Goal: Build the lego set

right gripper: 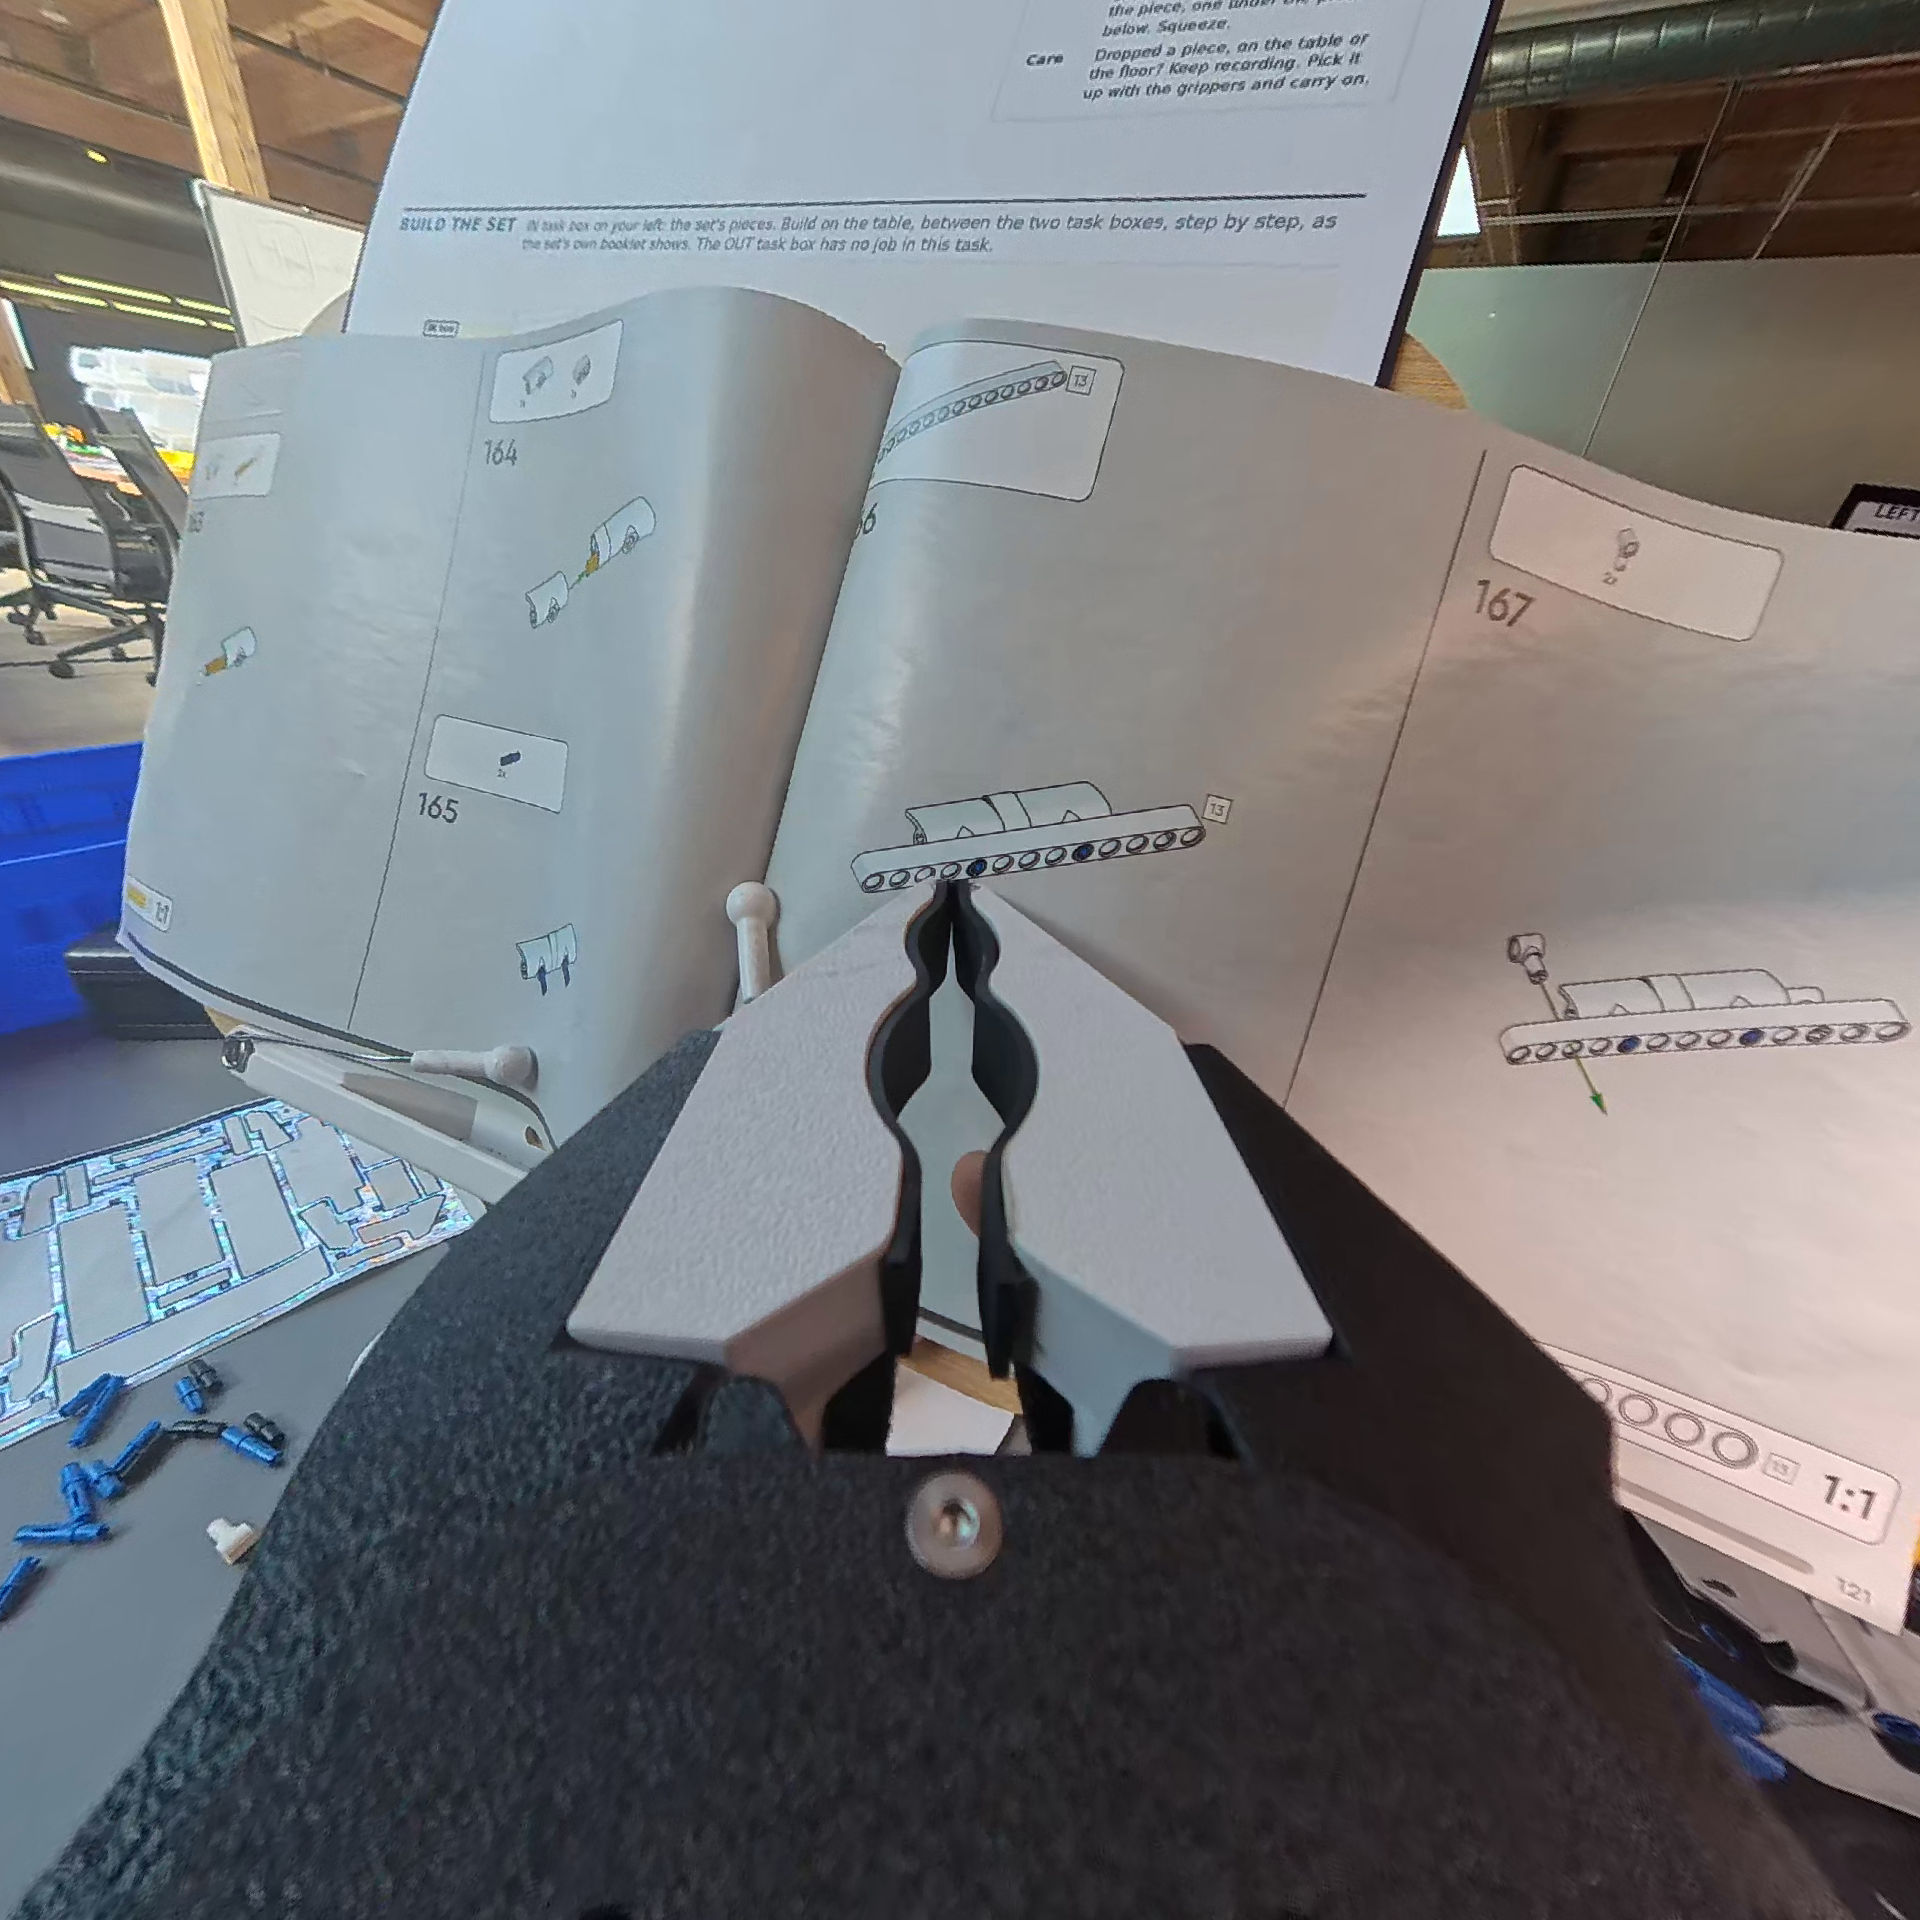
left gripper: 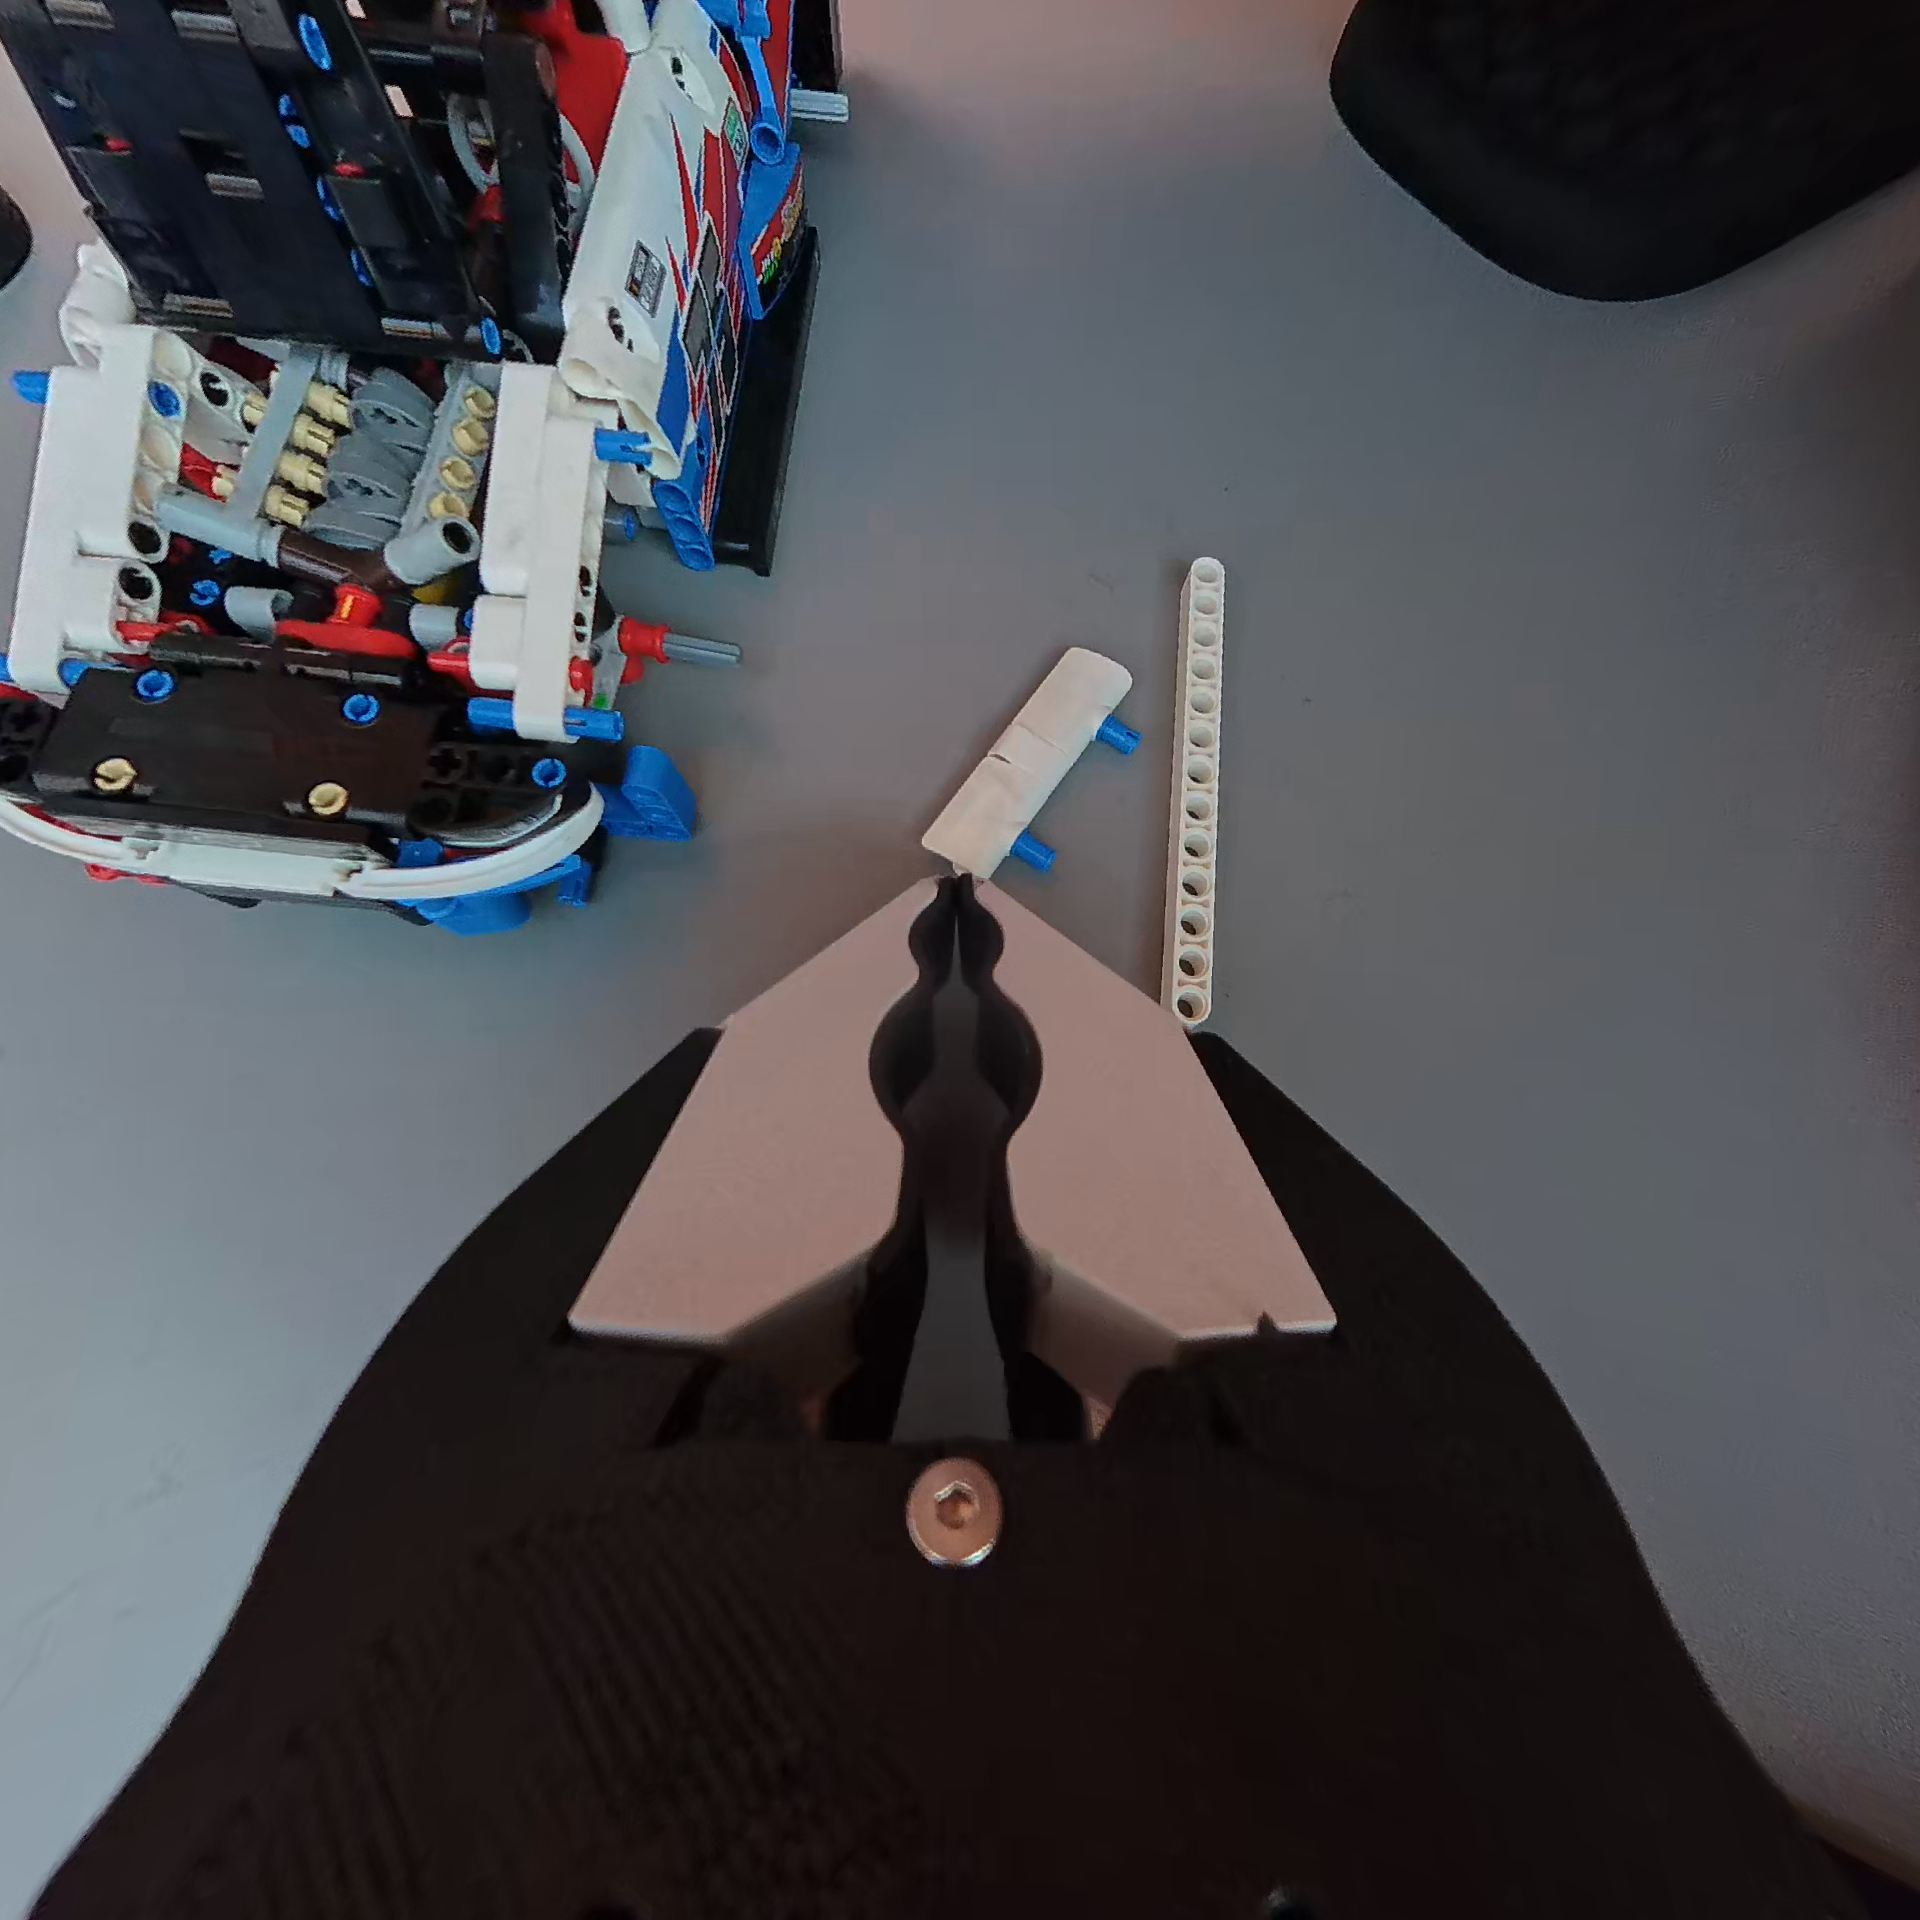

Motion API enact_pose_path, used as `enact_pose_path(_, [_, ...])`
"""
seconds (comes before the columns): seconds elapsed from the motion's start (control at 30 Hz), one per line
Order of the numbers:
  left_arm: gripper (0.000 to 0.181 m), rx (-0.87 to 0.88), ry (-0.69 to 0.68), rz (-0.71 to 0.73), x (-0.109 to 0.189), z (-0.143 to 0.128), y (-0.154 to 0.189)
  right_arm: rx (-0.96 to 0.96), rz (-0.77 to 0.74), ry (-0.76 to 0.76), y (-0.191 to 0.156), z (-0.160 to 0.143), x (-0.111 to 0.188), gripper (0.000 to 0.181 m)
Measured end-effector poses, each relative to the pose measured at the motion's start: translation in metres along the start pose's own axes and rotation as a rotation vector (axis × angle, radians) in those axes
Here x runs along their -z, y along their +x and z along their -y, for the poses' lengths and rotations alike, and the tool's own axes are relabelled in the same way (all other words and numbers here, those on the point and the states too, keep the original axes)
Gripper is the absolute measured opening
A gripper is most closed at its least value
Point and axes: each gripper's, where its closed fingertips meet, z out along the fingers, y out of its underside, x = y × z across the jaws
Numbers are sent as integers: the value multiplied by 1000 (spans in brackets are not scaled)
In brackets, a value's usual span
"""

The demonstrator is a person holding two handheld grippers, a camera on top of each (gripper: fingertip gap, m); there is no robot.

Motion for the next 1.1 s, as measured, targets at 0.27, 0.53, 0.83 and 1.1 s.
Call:
enact_pose_path(0.27, [0, 0, -1, 0, 0, 0, 0, 15, 1, -11, 0, -1, -1, 0])
enact_pose_path(0.53, [0, -5, -3, 1, 0, 0, 0, 11, -14, -8, 4, 1, -2, 0])
enact_pose_path(0.83, [0, 3, 3, -2, 1, 0, 0, 22, 73, 53, -25, 22, 26, 0])
enact_pose_path(1.1, [12, -15, 20, 4, 2, 3, -1, 117, 661, -191, -196, -26, 170, 3])
